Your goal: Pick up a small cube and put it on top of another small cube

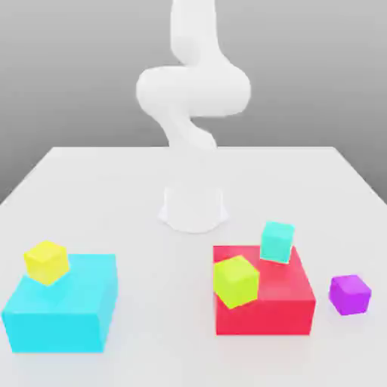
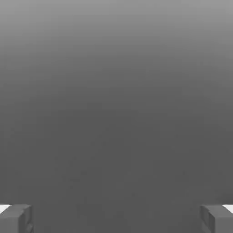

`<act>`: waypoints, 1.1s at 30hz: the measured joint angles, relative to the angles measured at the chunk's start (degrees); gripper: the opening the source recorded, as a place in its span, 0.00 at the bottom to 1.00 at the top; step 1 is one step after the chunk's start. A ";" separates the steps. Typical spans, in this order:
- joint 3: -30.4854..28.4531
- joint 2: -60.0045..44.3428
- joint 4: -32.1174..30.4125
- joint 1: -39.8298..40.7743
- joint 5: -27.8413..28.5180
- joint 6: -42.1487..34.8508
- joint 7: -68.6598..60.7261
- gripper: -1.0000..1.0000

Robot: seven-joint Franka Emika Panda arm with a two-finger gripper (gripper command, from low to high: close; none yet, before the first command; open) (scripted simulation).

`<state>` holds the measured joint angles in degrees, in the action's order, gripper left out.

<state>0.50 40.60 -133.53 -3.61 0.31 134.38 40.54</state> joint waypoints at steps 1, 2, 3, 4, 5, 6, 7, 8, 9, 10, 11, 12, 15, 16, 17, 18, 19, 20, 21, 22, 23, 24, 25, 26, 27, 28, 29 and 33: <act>0.24 -2.26 -0.75 -1.51 0.10 1.12 -2.31 0.50; 0.50 -4.42 -1.48 -2.94 0.18 2.21 -4.51 0.50; 0.74 -6.55 -2.18 -4.35 0.25 3.25 -6.71 0.50; 1.02 -8.65 -2.88 -5.71 0.29 4.29 -8.90 0.50; 1.17 -10.74 -3.58 -7.20 0.48 5.33 -10.96 0.50; 1.43 -12.82 -4.27 -8.55 0.52 6.36 -13.14 0.50; 1.58 -14.90 -4.97 -10.04 0.68 7.40 -15.20 0.50; 1.95 -16.97 -5.66 -11.28 0.65 8.43 -17.41 0.50; 2.32 -19.05 -6.35 -12.52 0.65 9.46 -19.61 0.50; 2.71 -21.12 -7.04 -13.76 0.66 10.49 -21.80 0.50; 3.18 -23.20 -7.73 -14.92 0.66 11.52 -23.99 0.50; 3.69 -25.27 -8.43 -16.03 0.65 12.55 -26.19 0.50; 5.38 -31.49 -10.50 -19.22 0.81 15.64 -32.64 0.50; 6.01 -33.57 -11.20 -20.19 0.94 16.67 -34.74 0.50; 6.79 -35.65 -11.89 -21.38 1.11 17.70 -36.80 0.50; 7.51 -37.73 -12.59 -22.94 1.39 18.75 -38.77 0.50; 8.09 -39.82 -13.27 -24.28 1.73 19.77 -40.73 0.50; 8.68 -41.92 -13.96 -25.48 2.17 20.78 -42.60 0.50; 9.14 -44.02 -14.65 -26.22 2.67 21.80 -44.43 0.50; 9.70 -46.13 -15.33 -26.80 3.32 22.82 -46.16 0.50; 10.12 -48.24 -15.85 -27.22 4.14 23.92 -47.42 0.50; 10.01 -50.35 -15.91 -27.61 5.14 25.30 -47.62 0.50; 9.47 -52.45 -15.73 -28.20 6.07 26.82 -47.41 0.50; 8.78 -54.53 -15.44 -28.80 7.05 28.40 -46.92 0.50; 7.91 -56.61 -15.08 -29.51 8.08 30.00 -46.25 0.50; 6.88 -58.68 -14.70 -30.37 8.97 31.66 -45.63 0.50; 5.89 -60.61 -14.33 -31.20 9.72 33.22 -45.07 0.00; 5.90 -60.61 -14.33 -31.19 9.77 33.14 -45.02 0.00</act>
<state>6.40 -20.01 -147.85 -34.80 10.07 167.51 -4.48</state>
